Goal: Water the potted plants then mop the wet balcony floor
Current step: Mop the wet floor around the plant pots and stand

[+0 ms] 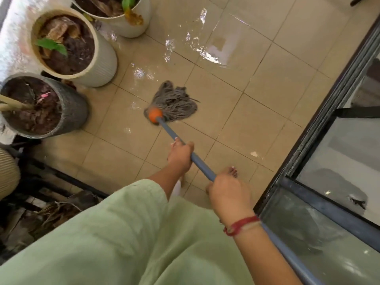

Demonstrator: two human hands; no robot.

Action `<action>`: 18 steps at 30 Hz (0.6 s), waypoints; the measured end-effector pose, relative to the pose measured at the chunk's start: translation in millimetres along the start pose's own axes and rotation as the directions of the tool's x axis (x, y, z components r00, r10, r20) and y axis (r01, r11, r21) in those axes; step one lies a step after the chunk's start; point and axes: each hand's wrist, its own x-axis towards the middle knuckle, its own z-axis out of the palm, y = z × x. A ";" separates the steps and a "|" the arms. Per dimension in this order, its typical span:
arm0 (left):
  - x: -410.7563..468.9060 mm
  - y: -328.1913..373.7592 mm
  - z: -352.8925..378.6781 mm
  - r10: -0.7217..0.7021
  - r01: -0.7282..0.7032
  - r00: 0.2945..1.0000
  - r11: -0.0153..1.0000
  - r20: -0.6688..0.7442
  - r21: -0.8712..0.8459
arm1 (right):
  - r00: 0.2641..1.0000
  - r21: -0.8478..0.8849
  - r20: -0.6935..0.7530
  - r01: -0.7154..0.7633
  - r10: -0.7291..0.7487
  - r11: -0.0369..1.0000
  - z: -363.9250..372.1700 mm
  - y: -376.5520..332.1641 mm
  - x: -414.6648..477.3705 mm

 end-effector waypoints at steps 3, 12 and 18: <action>-2.6 -47.8 -0.3 -0.133 0.124 0.987 0.987 -0.091 -0.102 | 0.994 0.055 0.051 0.091 -0.094 0.994 7.7 -29.2 15.9; -20.0 -27.4 31.7 -0.291 0.232 0.942 0.924 -0.166 -0.303 | 0.970 0.056 0.108 0.212 -0.217 0.976 7.3 14.7 34.5; -2.8 74.0 57.2 -0.127 0.094 0.980 0.974 -0.151 -0.205 | 0.996 0.162 0.020 0.083 -0.087 0.983 12.5 117.1 27.9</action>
